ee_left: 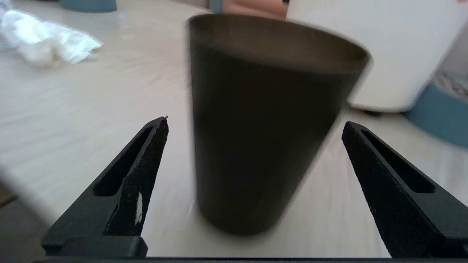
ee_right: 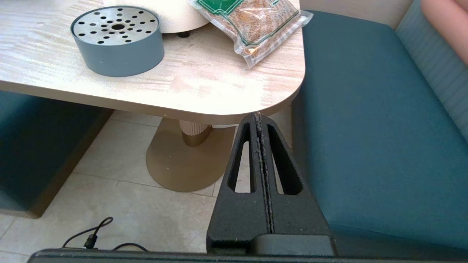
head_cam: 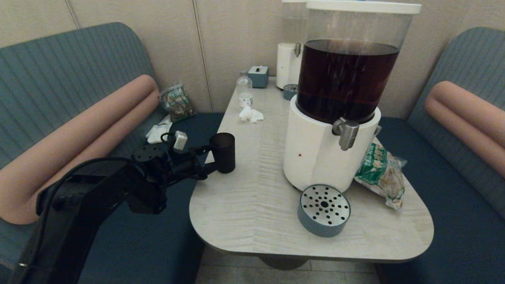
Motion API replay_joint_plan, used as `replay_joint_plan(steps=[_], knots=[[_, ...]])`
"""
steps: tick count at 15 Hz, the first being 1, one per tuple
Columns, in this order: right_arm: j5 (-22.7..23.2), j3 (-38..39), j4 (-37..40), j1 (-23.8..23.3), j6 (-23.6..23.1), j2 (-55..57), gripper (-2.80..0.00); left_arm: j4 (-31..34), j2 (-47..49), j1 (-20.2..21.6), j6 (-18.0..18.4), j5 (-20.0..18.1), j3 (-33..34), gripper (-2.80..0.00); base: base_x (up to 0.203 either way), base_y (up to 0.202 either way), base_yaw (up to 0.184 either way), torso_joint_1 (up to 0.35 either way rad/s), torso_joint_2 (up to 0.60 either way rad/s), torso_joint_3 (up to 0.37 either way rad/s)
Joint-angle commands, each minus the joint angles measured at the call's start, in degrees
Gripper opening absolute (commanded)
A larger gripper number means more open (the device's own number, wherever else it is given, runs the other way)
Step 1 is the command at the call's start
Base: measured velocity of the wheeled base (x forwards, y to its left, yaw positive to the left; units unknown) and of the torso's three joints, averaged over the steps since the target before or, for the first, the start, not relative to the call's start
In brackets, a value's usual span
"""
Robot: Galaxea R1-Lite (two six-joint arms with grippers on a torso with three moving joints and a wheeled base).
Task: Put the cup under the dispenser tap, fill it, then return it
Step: Pick up the cup
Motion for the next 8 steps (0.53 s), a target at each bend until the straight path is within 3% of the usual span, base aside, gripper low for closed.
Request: replay_joint_plan(steps=[1,7,8], knots=[[0.1,0.1,0.0,0.0,0.0,0.0,-2.8,-0.5,2.7,-0.8,-1.0,0.6,-3.1,0.0,0.0,0.0,0.0,0.0,0.0,0.0],[0.1,0.1,0.0,0.0,0.0,0.0,-2.8,-0.5,4.7,-2.1,-1.1,3.4,-5.7,0.0,0.0,0.0,0.0,0.0,0.0,0.0],[0.1,0.1,0.0,0.0,0.0,0.0,-2.8,-0.5,4.7,-2.1,-1.1,3.4,-5.7,-2.8,0.0,0.0,0.0,0.0,0.0,0.0]])
